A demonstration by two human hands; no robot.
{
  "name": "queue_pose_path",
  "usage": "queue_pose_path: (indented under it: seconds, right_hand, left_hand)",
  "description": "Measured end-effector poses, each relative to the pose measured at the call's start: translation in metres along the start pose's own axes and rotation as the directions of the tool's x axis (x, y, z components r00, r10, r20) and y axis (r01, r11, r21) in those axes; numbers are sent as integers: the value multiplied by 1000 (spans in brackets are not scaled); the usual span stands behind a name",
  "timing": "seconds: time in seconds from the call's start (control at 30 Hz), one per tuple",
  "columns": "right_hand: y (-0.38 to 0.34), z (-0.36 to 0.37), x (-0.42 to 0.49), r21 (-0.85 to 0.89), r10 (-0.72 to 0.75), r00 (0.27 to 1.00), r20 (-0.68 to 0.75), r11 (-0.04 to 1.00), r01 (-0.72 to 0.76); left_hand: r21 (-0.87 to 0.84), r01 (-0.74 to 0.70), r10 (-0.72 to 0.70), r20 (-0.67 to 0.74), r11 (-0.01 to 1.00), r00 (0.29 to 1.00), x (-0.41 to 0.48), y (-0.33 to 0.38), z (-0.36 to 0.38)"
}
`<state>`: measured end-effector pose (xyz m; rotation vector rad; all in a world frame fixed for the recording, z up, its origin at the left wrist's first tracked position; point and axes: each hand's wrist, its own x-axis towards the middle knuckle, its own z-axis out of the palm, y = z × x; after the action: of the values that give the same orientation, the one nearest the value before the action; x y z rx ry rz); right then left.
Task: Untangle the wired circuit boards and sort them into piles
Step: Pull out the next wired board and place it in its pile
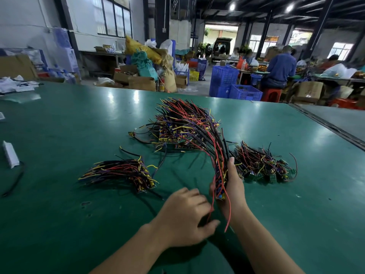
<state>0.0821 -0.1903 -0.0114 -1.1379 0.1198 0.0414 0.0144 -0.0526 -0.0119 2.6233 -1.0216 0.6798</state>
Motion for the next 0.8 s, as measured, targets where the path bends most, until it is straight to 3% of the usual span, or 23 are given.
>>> queue_pose_path:
  seconds: [0.07,0.17,0.23,0.33,0.4,0.47,0.53,0.6,0.63,0.7,0.73,0.8]
  right_hand:
    - [-1,-1,-1,6,-12,1000,-15,1000,12]
    - [-2,-1,-1,-1,-64,995,-79,998,64]
    - [-2,-1,-1,14,-75,993,-95,997,77]
    - [-3,0,1,61,-58,997,-59,996,62]
    - [-3,1,-1,122,-44,999,3,992,43]
    - [-2,2,-4,121,-34,991,129,993,18]
    - [-2,3,-8,0,31,970,239,999,-32]
    - [-2,3,-12,-198,114,942,316,979,-52]
    - [-3,4,-14,-292,140,925,353,956,-33]
    - [-2,5,-19,-399,145,892,429,916,43]
    - [-1,5,-21,-414,137,880,454,908,72]
    - [-1,7,-24,-422,145,861,488,903,87]
  left_hand:
    - [-78,-2,6,55,997,998,0,3,-4]
    - [-217,-118,148,130,969,980,0,5,-8]
    - [-216,-155,183,119,964,976,-1,6,-4]
    - [-179,-72,77,22,981,997,0,0,9]
    - [-317,102,-121,-42,943,992,0,-5,16]
    - [-564,327,-420,-40,759,907,4,-9,20]
    - [-765,452,-654,53,459,754,9,-14,18]
    - [-903,417,-721,221,103,657,11,-20,13]
    - [-920,392,-718,269,6,641,10,-24,9]
    - [-902,430,-714,275,41,644,8,-24,4]
    - [-895,440,-749,246,68,615,8,-23,4]
    - [-915,403,-834,214,12,509,12,-24,5]
